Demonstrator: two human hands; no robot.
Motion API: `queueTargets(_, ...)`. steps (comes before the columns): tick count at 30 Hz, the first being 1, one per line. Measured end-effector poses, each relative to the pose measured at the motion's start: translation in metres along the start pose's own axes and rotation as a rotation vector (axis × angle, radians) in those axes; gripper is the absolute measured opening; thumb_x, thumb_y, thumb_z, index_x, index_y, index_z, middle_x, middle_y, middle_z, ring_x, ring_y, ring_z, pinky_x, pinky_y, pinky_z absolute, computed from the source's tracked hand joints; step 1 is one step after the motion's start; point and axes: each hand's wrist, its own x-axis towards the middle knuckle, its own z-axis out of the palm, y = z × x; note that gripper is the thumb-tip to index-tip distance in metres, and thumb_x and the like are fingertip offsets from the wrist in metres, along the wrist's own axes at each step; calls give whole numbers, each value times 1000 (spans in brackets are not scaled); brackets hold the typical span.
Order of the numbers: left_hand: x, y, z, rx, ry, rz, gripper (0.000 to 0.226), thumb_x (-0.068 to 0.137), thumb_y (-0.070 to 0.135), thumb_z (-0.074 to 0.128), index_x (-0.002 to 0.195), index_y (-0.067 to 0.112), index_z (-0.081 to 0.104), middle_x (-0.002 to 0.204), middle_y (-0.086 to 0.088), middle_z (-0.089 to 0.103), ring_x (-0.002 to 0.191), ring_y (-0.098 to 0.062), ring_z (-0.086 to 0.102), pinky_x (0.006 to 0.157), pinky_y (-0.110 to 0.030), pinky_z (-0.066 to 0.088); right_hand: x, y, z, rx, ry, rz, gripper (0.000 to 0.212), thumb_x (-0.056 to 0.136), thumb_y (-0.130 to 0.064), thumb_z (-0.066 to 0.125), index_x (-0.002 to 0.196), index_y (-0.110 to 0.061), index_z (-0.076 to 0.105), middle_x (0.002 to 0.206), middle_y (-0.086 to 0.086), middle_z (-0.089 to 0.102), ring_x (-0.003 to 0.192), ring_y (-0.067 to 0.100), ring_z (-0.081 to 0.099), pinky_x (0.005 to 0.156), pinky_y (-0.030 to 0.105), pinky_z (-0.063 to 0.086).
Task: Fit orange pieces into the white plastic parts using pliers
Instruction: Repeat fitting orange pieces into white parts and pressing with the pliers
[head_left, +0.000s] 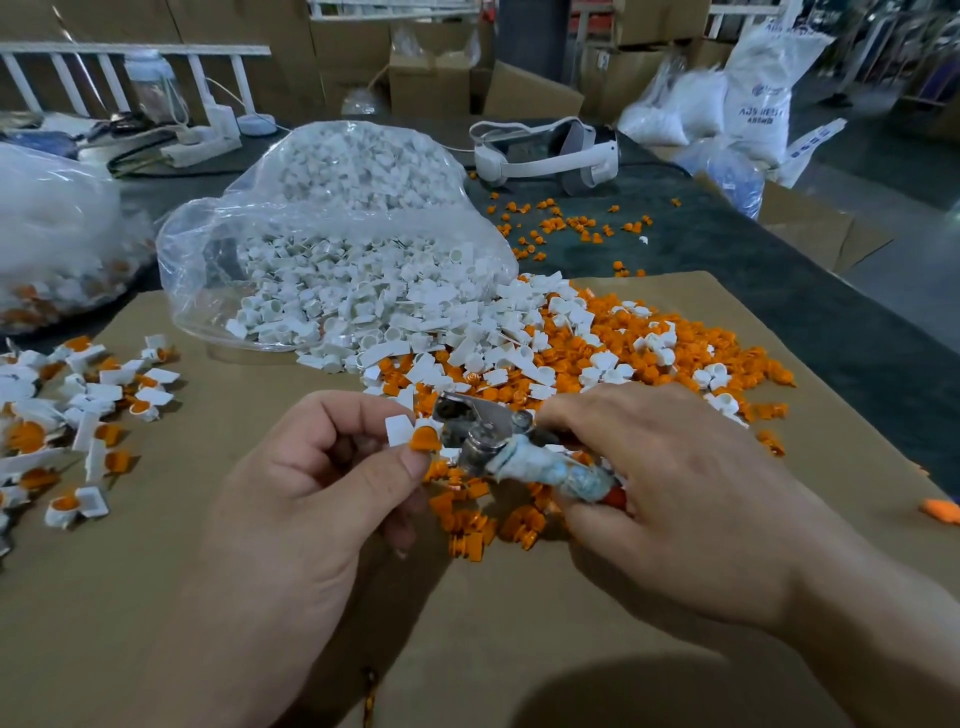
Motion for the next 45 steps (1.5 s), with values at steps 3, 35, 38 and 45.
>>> queueTargets(3, -1, 5, 2, -55, 28, 0, 20, 56, 19, 72, 75, 15, 70, 58, -11, 59, 41, -11, 54, 34, -13, 38, 0, -1, -1, 1, 6, -4, 43, 83, -52, 33, 122, -39, 47, 95, -22, 49, 88, 1, 42, 86, 31, 34)
queueTargets(35, 2, -11, -9, 63, -97, 182, 12, 76, 38, 71, 84, 29, 73, 67, 1, 71, 55, -6, 67, 49, -18, 51, -1, -9, 8, -25, 110, -22, 43, 78, -66, 25, 70, -31, 48, 64, -12, 47, 59, 10, 46, 53, 31, 40)
queueTargets(38, 1, -8, -8, 64, -100, 201, 10, 76, 39, 71, 83, 32, 74, 67, 3, 72, 56, -3, 67, 49, -17, 51, -2, -9, 9, -22, 118, -32, 44, 78, -66, 24, 70, -31, 49, 63, -13, 47, 58, 8, 45, 52, 30, 39)
queueTargets(45, 0, -3, -5, 61, -80, 224, 6, 75, 37, 69, 79, 36, 74, 66, 6, 72, 55, 1, 65, 48, -15, 50, -2, -9, 10, -38, 185, -48, 45, 80, -66, 30, 67, -29, 53, 58, -11, 47, 52, 9, 45, 46, 30, 38)
